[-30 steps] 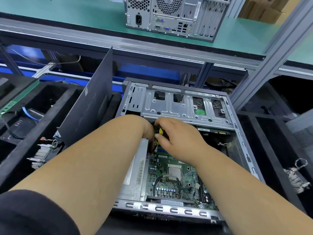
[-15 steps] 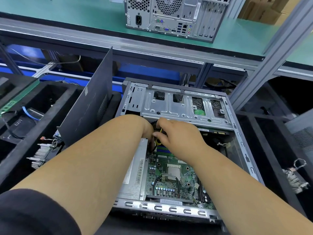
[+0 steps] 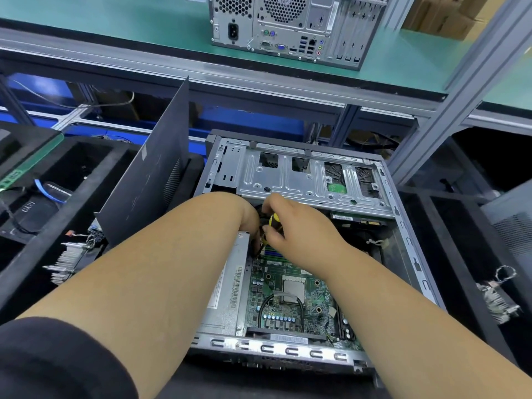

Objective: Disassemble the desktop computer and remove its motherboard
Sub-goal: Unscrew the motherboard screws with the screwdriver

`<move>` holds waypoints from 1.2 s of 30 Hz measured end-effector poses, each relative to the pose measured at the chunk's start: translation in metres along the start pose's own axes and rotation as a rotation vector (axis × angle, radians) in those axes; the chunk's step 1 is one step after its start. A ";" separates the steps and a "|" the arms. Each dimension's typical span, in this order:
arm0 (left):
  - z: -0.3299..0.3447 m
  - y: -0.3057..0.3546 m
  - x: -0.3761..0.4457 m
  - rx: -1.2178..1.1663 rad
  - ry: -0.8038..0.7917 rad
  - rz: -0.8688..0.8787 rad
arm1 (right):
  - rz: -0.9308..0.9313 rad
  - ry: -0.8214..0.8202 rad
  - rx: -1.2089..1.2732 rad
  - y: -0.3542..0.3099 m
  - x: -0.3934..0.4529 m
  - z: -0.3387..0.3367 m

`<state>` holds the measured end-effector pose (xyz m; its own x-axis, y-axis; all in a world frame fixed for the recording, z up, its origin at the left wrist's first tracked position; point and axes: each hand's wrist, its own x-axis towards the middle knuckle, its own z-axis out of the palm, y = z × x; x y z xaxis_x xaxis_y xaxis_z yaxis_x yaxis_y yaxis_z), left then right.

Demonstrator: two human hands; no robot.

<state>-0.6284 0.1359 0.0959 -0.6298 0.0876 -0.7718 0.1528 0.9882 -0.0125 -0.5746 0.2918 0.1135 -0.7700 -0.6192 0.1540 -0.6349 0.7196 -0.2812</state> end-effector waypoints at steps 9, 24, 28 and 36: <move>-0.001 -0.003 0.003 0.020 0.051 0.010 | -0.009 0.023 -0.124 0.001 0.001 0.001; 0.000 -0.001 -0.001 -0.071 0.026 0.008 | -0.021 -0.004 0.029 -0.003 0.000 0.000; -0.001 0.000 -0.005 -0.086 0.006 0.015 | -0.015 -0.006 -0.003 -0.003 0.000 0.000; -0.001 0.000 -0.005 -0.056 0.009 0.016 | -0.014 -0.009 0.066 -0.004 -0.002 -0.001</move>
<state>-0.6257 0.1356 0.1003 -0.6343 0.1043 -0.7660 0.1202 0.9921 0.0356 -0.5707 0.2899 0.1156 -0.7604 -0.6318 0.1503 -0.6398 0.6890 -0.3406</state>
